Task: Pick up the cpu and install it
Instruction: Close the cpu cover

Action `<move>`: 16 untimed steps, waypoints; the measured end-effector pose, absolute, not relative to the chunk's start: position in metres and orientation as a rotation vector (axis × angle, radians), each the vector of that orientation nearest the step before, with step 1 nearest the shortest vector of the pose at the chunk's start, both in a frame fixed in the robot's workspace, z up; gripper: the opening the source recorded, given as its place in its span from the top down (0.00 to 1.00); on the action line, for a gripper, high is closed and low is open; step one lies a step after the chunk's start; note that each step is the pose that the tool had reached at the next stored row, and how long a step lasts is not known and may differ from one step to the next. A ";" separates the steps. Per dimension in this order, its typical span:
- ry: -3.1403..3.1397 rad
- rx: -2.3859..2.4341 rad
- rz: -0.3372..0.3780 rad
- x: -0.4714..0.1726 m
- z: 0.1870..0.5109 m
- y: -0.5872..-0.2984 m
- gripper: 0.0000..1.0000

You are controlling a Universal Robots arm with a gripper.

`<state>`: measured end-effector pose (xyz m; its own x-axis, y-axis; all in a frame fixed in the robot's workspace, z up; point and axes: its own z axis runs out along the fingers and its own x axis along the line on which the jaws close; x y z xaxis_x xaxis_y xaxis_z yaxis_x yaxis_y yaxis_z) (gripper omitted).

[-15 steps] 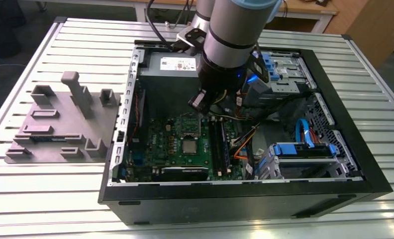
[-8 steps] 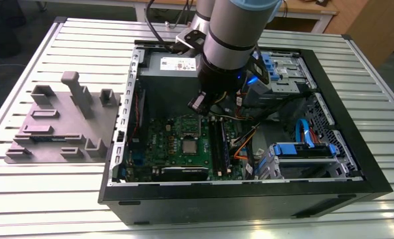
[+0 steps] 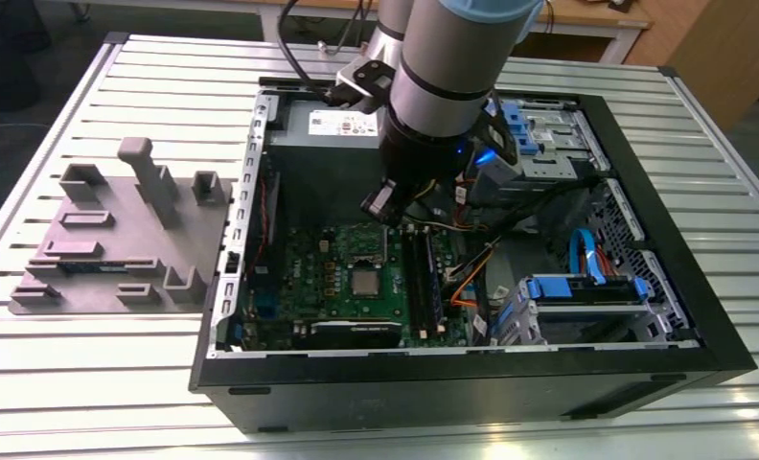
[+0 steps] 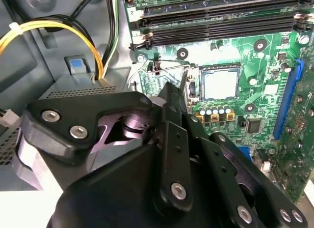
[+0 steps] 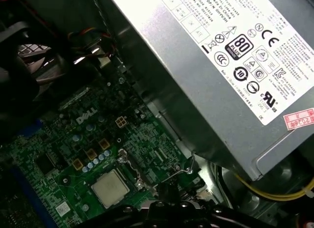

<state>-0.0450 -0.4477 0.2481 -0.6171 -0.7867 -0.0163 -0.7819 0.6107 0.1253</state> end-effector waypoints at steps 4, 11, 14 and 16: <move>-2.783 1.356 -0.186 -0.045 0.248 -0.450 0.90; -2.783 1.356 -0.185 -0.045 0.248 -0.455 0.90; -2.782 1.355 -0.181 -0.045 0.248 -0.458 0.90; -2.781 1.355 -0.179 -0.045 0.248 -0.460 0.90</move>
<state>-0.0450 -0.4596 0.2479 -0.6171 -0.7868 -0.0121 -0.7819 0.6113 0.1221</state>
